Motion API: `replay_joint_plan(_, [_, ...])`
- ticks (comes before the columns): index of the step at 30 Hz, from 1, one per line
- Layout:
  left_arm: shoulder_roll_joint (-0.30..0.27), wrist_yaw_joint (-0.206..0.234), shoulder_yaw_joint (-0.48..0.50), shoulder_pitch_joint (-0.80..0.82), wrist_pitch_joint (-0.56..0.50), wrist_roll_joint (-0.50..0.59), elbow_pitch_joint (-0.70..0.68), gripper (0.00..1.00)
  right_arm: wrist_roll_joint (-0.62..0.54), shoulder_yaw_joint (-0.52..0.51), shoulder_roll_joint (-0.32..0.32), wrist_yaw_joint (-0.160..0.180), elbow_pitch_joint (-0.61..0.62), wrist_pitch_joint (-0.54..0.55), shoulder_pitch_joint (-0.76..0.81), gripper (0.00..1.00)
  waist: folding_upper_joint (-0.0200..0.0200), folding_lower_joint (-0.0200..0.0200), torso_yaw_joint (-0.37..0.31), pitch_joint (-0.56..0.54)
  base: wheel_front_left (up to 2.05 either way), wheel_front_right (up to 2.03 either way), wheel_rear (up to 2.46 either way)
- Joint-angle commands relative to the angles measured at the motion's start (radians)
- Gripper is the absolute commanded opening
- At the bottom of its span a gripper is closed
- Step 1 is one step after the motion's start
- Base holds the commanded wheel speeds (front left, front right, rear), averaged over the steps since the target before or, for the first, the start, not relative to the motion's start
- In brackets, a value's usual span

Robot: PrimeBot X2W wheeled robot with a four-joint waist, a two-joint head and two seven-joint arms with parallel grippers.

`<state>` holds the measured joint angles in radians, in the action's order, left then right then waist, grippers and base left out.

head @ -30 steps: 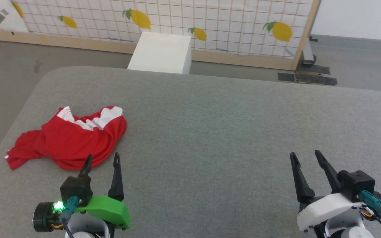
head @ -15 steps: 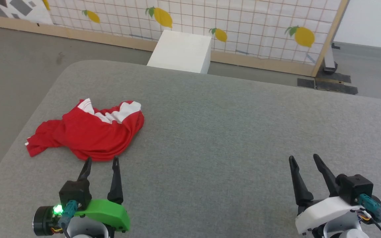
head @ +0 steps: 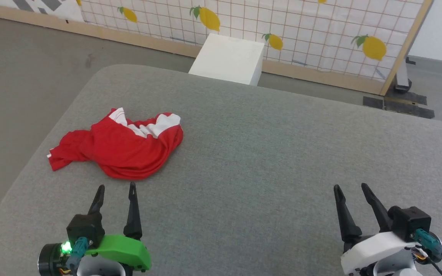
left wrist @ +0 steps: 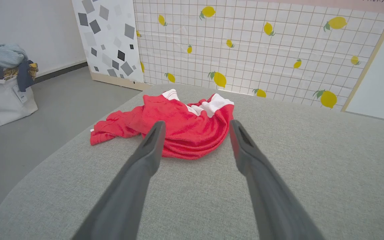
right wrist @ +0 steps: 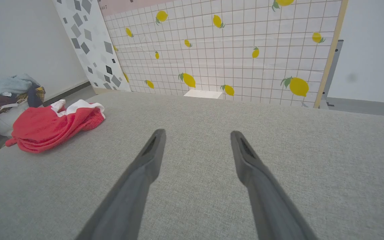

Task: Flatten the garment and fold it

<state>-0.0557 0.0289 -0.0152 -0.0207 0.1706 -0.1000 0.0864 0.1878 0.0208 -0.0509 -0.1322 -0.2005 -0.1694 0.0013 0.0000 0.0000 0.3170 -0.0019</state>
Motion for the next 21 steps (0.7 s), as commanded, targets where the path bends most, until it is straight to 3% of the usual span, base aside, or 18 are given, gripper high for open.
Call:
replay_joint_plan(1, [0.004,0.006,-0.002,-0.014,0.013,-0.012,0.004,1.0,0.006,0.0,0.0,0.001,-0.007,-0.014,0.013,1.0,0.0,0.0,0.008,0.0,0.0,0.0,0.0])
replay_joint_plan(21, [0.005,0.013,-0.002,-0.022,0.054,-0.03,0.02,1.0,0.028,0.006,0.001,0.001,-0.037,-0.055,0.02,1.0,0.0,0.0,0.072,0.0,0.0,0.0,0.0])
